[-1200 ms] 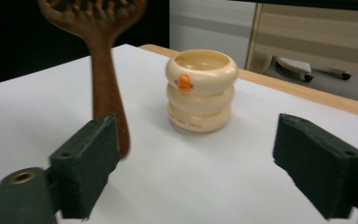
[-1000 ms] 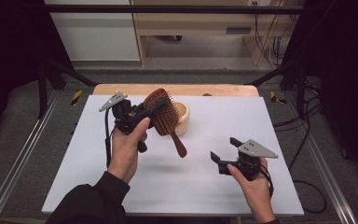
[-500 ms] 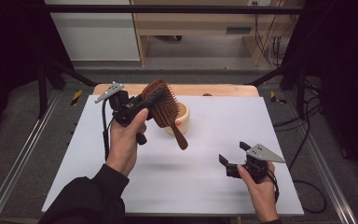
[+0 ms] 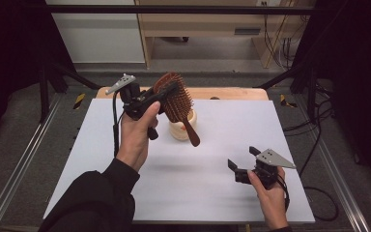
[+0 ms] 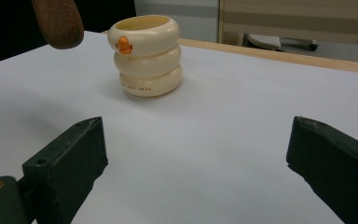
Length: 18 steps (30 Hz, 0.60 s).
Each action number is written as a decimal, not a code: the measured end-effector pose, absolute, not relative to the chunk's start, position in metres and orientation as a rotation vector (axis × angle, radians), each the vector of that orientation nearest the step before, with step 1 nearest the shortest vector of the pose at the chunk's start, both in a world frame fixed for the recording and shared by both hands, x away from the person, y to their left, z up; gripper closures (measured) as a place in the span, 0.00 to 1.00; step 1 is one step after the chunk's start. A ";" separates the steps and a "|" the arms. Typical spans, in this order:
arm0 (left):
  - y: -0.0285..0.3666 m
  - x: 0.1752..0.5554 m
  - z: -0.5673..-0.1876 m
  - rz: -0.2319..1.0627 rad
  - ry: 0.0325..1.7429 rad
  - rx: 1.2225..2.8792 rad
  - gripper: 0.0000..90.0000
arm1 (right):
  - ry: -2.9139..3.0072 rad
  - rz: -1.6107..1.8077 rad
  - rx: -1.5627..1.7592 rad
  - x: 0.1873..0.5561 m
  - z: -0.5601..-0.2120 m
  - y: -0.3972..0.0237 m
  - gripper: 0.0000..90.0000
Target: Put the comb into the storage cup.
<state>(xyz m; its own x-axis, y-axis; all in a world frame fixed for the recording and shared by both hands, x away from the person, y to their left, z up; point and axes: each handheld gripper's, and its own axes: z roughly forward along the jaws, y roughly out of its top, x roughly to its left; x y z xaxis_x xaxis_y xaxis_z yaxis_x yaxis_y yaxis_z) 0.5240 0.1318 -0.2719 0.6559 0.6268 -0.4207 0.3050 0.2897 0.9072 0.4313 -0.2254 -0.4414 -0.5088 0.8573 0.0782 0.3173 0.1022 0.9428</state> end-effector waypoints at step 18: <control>0.128 0.558 -0.261 0.341 0.897 1.295 0.57 | 1.883 1.433 1.145 0.432 -0.442 -0.225 0.06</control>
